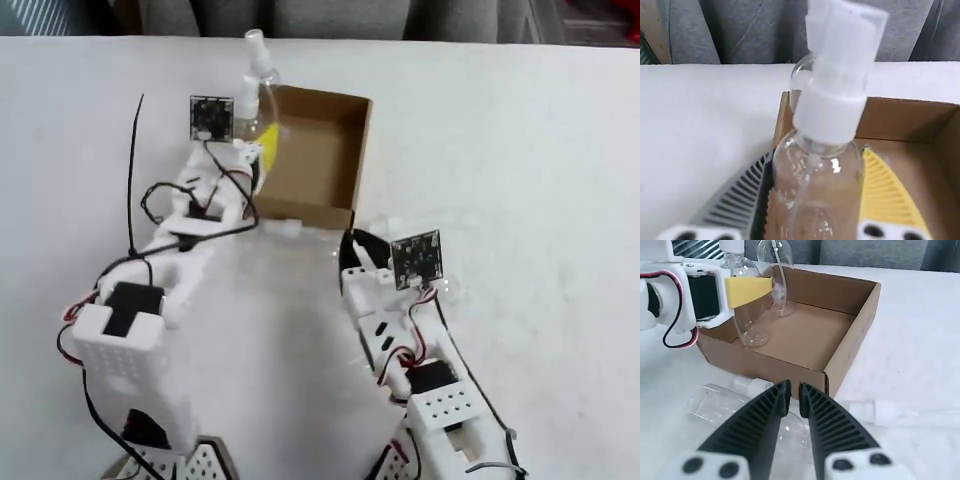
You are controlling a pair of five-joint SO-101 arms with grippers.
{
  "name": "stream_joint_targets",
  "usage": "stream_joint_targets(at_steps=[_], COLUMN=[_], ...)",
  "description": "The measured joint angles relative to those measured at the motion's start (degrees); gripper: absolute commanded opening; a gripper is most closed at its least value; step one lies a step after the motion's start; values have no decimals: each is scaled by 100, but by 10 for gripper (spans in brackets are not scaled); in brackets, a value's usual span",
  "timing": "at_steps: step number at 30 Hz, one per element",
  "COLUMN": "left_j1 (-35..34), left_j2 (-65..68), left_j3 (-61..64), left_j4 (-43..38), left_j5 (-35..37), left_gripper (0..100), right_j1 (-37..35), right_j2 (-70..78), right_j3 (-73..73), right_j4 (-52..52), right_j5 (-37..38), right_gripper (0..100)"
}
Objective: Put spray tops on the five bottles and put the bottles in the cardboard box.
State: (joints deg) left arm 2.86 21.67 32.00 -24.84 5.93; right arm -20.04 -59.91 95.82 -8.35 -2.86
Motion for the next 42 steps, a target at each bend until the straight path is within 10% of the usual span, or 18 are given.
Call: stream_joint_targets(at_steps=[36,42], left_j1=[-18,-149], left_j2=[-844,-1899], left_j3=[976,1108], left_j4=[9,1284], left_j5=[-9,-9], left_gripper=[340,336], right_j1=[0,0], right_j2=[0,0], right_j3=[0,0], right_j4=[0,0], right_j5=[0,0], right_gripper=[16,16])
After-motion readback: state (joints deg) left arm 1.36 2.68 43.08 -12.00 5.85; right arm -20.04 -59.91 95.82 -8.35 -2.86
